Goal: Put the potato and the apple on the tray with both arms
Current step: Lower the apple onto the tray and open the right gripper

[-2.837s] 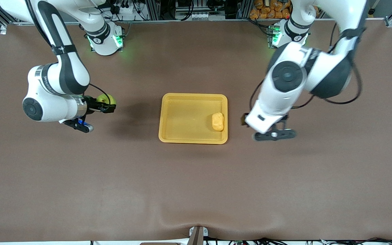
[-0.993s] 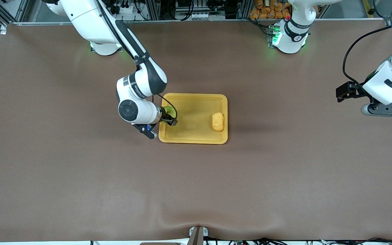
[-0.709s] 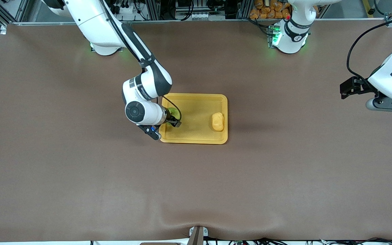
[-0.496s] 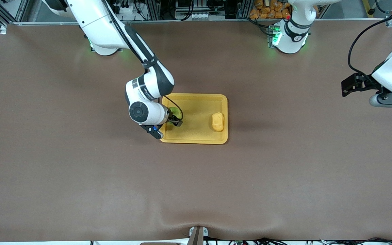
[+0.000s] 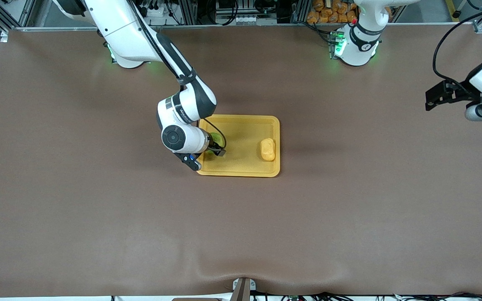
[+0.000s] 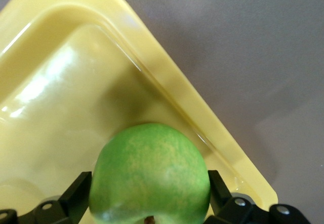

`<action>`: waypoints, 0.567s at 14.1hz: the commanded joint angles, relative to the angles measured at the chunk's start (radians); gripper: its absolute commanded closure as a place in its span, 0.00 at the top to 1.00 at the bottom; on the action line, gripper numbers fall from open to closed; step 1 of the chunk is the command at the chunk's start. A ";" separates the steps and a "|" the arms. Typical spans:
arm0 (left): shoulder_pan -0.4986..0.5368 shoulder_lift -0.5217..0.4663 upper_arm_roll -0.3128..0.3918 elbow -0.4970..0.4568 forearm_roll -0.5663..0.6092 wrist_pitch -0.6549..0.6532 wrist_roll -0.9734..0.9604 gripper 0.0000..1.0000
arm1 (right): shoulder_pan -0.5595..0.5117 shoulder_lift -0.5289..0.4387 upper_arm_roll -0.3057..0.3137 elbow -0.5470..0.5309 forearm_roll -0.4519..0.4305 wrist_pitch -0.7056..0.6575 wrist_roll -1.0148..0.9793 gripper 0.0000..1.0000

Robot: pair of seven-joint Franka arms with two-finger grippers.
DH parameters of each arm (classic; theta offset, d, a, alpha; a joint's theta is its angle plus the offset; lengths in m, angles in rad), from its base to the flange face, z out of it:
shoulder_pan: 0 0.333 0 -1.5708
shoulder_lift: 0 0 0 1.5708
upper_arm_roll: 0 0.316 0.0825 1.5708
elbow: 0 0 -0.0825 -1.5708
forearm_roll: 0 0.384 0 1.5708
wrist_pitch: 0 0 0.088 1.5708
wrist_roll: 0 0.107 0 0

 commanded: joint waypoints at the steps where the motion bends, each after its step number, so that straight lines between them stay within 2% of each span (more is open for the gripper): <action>1: -0.027 -0.081 0.020 -0.067 -0.017 -0.004 -0.007 1.00 | 0.012 -0.001 -0.011 0.021 0.005 -0.016 0.016 1.00; 8: -0.054 -0.101 0.057 -0.069 -0.068 -0.056 -0.062 1.00 | -0.018 -0.080 -0.045 0.074 -0.044 -0.247 0.008 1.00</action>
